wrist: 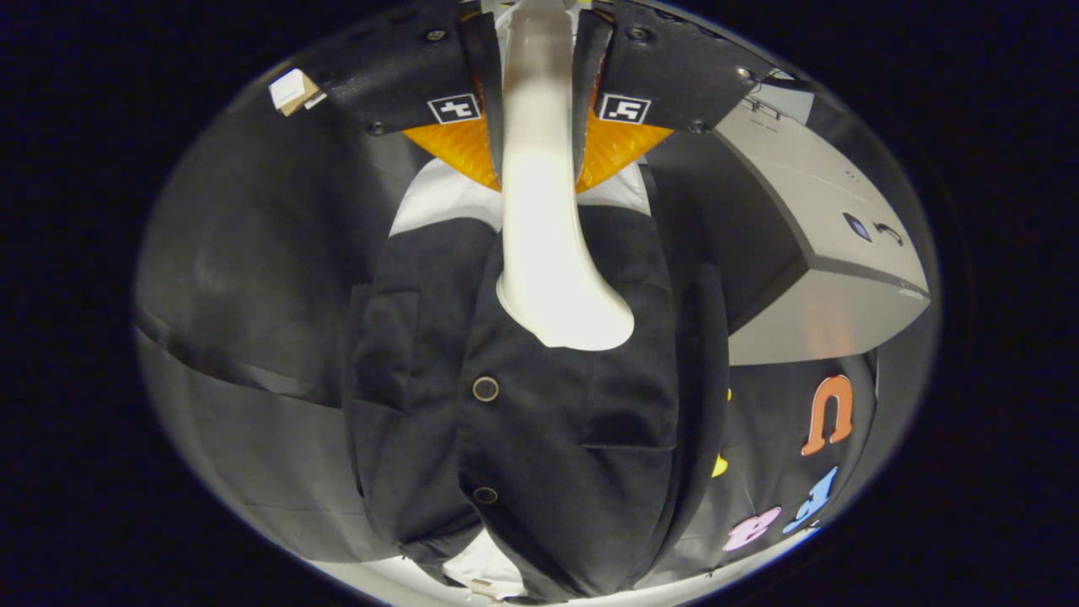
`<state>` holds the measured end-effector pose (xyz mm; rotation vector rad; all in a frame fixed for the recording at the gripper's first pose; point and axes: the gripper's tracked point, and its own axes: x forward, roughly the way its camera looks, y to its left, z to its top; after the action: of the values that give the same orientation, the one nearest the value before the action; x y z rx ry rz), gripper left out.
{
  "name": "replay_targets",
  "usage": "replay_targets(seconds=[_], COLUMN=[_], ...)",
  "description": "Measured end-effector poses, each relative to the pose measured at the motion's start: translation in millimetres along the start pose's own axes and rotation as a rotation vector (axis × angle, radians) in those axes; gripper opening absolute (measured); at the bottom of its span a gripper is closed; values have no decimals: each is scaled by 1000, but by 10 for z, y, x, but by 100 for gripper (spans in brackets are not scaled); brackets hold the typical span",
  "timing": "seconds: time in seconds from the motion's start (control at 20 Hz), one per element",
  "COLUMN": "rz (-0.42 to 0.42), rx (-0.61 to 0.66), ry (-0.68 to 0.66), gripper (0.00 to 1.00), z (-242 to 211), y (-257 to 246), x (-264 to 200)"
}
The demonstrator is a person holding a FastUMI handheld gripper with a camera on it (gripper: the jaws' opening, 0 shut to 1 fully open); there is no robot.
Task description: Iron the clothes twice with a garment steamer, once on the left side and once on the right side.
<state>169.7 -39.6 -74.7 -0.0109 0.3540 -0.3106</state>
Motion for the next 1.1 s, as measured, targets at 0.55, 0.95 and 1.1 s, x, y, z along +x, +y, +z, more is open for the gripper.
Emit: replay_targets(seconds=[0.55,0.95,1.1], rz=[-16,3,-2], rx=[-19,7,56], ry=[108,9,-133], gripper=[38,38,38], z=[-534,-68,523], y=[39,-210,-460], x=[110,-105,-354])
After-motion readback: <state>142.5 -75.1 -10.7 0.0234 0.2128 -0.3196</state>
